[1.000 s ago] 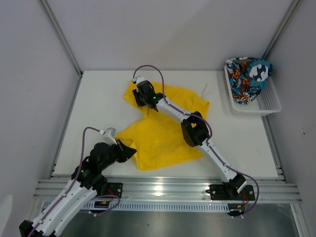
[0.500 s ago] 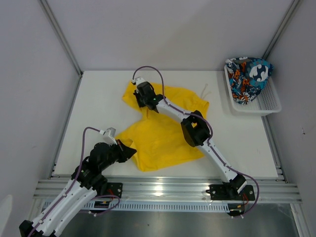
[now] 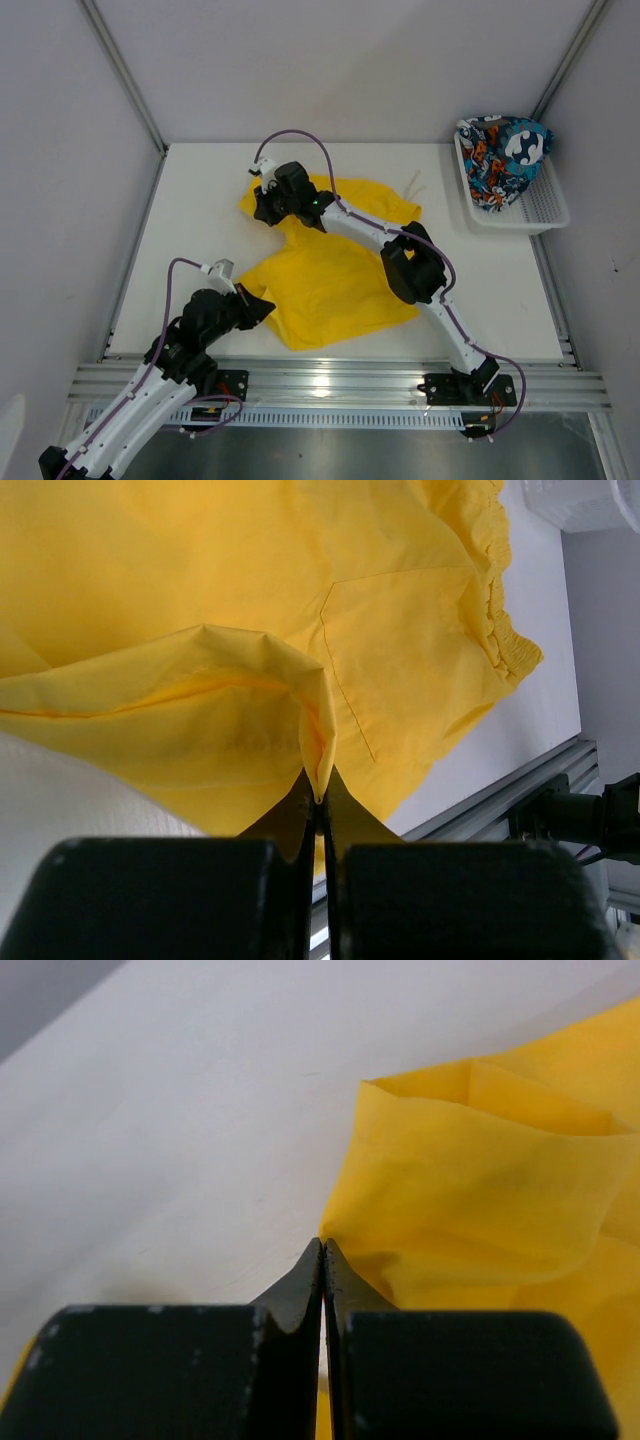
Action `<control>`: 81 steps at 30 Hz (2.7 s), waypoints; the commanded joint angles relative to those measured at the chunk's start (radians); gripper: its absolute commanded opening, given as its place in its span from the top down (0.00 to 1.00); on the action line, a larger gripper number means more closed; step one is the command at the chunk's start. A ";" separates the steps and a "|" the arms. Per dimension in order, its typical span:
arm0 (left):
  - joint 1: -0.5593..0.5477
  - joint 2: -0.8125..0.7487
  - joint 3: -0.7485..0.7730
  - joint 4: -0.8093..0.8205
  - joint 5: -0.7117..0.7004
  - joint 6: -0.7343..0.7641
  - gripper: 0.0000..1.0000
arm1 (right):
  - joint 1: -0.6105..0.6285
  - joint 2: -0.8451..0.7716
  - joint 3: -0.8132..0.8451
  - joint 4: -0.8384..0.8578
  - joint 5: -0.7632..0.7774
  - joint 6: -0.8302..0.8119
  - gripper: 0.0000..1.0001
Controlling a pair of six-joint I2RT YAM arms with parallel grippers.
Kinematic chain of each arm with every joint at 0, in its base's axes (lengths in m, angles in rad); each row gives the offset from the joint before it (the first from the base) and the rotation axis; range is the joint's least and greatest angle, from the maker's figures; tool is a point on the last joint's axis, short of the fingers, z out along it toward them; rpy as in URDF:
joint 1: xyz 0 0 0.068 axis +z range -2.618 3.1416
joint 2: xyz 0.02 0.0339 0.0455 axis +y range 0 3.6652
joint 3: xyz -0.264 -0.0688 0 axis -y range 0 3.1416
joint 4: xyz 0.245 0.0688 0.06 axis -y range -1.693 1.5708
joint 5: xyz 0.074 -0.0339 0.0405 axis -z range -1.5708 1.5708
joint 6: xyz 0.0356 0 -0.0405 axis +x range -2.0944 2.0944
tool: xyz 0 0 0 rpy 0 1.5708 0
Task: Fold and stack the shorts
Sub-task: Flatten the shorts out
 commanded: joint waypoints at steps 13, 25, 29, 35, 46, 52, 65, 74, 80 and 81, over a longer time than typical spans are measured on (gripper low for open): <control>-0.010 0.001 0.011 -0.009 -0.024 -0.020 1.00 | 0.051 0.047 0.030 -0.160 -0.608 -0.067 0.64; -0.010 -0.004 0.012 -0.009 -0.028 -0.023 1.00 | -0.047 -0.111 -0.102 0.197 -0.661 0.171 0.54; -0.010 0.001 0.014 -0.009 -0.027 -0.023 1.00 | -0.058 -0.056 0.001 0.095 -0.505 0.122 0.40; -0.010 -0.002 0.015 -0.012 -0.028 -0.026 1.00 | -0.076 0.030 0.089 0.045 -0.361 0.107 0.31; -0.010 0.022 0.025 -0.006 -0.039 -0.021 1.00 | -0.052 0.117 0.135 -0.129 -0.300 0.047 0.39; -0.010 0.035 0.031 -0.001 -0.047 -0.015 1.00 | 0.020 0.113 0.106 -0.255 -0.394 -0.031 0.40; -0.010 0.030 0.040 -0.012 -0.045 -0.020 1.00 | -0.086 0.062 0.005 0.175 -0.721 0.283 0.32; -0.010 0.036 0.049 -0.016 -0.047 -0.020 1.00 | -0.138 0.041 0.104 -0.057 -0.433 0.188 0.29; -0.010 0.035 0.061 -0.023 -0.047 -0.021 1.00 | -0.172 0.108 0.216 -0.256 -0.130 0.095 0.29; -0.010 0.035 0.063 -0.021 -0.047 -0.021 1.00 | -0.178 0.119 0.225 -0.269 -0.108 0.091 0.29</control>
